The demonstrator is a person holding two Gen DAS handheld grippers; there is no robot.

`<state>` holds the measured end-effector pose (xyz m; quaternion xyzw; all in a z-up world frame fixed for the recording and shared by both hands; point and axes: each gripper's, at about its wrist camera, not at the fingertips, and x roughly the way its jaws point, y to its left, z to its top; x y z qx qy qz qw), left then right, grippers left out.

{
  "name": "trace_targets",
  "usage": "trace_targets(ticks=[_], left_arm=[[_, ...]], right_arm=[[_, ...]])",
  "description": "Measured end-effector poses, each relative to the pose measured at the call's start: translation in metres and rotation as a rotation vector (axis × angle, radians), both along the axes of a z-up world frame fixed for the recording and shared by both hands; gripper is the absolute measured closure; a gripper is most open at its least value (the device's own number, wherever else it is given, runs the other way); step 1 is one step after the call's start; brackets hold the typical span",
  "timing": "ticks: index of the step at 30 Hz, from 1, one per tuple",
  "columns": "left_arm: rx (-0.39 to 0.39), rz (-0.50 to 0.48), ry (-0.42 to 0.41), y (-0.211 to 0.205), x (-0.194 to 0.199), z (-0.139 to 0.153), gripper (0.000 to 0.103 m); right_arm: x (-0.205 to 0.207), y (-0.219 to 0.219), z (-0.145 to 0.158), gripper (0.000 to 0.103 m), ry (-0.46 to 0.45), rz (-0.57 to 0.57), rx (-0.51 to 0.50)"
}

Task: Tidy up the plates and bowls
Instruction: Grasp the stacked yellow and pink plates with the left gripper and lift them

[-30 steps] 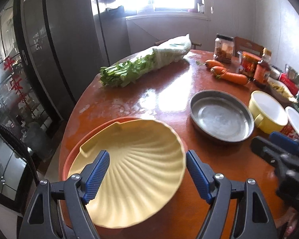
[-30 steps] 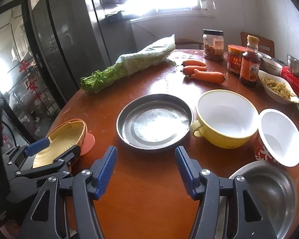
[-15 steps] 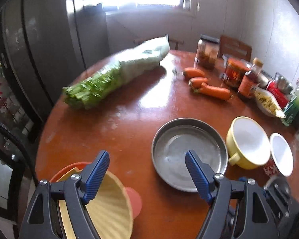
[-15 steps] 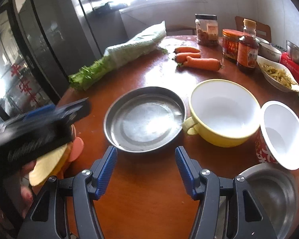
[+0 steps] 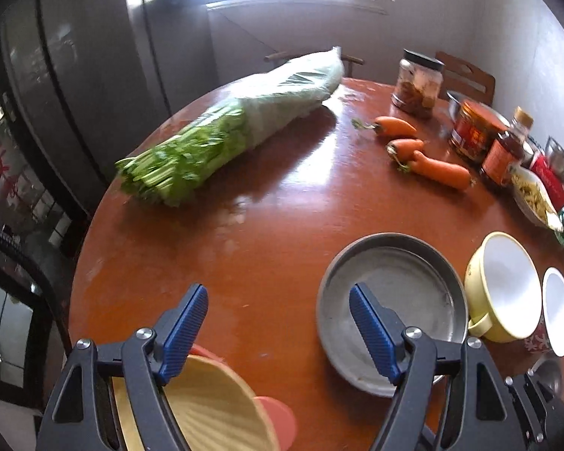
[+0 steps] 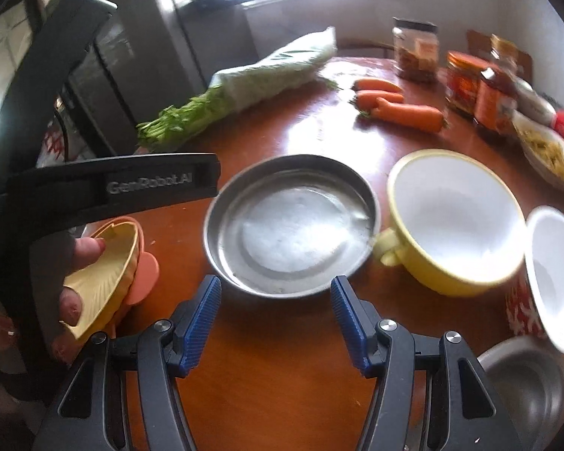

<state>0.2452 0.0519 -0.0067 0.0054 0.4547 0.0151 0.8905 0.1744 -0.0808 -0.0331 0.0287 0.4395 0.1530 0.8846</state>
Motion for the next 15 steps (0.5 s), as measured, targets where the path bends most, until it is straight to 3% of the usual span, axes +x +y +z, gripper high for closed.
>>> trace_targets(ticks=[10, 15], left_arm=[[-0.022, -0.01, -0.016, 0.024, -0.014, 0.01, 0.025], [-0.024, -0.016, -0.045, 0.028, -0.027, 0.018, 0.025]], right_arm=[[0.024, 0.037, -0.011, 0.041, -0.002, 0.133, -0.068], [0.028, 0.05, -0.024, 0.055, 0.031, 0.191, -0.107]])
